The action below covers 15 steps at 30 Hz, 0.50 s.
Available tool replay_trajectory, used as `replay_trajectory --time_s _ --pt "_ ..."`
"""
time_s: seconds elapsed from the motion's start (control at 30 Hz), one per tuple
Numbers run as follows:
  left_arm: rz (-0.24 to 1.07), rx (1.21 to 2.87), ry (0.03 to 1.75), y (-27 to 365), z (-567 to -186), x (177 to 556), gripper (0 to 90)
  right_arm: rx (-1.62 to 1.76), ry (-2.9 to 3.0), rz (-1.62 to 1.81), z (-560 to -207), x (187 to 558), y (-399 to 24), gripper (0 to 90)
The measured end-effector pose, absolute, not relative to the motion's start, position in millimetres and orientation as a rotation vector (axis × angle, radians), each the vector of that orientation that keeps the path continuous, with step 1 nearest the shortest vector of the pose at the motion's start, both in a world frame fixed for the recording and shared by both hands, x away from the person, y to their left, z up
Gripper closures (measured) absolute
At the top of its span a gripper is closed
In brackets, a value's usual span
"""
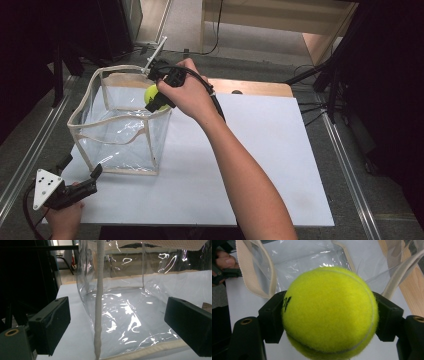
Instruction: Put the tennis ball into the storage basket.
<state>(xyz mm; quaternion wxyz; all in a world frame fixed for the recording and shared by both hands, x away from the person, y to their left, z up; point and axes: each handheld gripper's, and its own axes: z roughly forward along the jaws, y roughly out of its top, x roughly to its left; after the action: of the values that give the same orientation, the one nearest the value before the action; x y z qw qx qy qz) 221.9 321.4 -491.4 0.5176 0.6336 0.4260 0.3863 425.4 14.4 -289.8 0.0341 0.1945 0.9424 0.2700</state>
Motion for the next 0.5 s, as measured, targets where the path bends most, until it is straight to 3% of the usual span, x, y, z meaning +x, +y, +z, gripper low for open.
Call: replay_trajectory --time_s 0.5 --pt "0.926 1.521 1.023 321 -491 222 6.9 0.577 2.906 0.755 -309 434 30 23.6"
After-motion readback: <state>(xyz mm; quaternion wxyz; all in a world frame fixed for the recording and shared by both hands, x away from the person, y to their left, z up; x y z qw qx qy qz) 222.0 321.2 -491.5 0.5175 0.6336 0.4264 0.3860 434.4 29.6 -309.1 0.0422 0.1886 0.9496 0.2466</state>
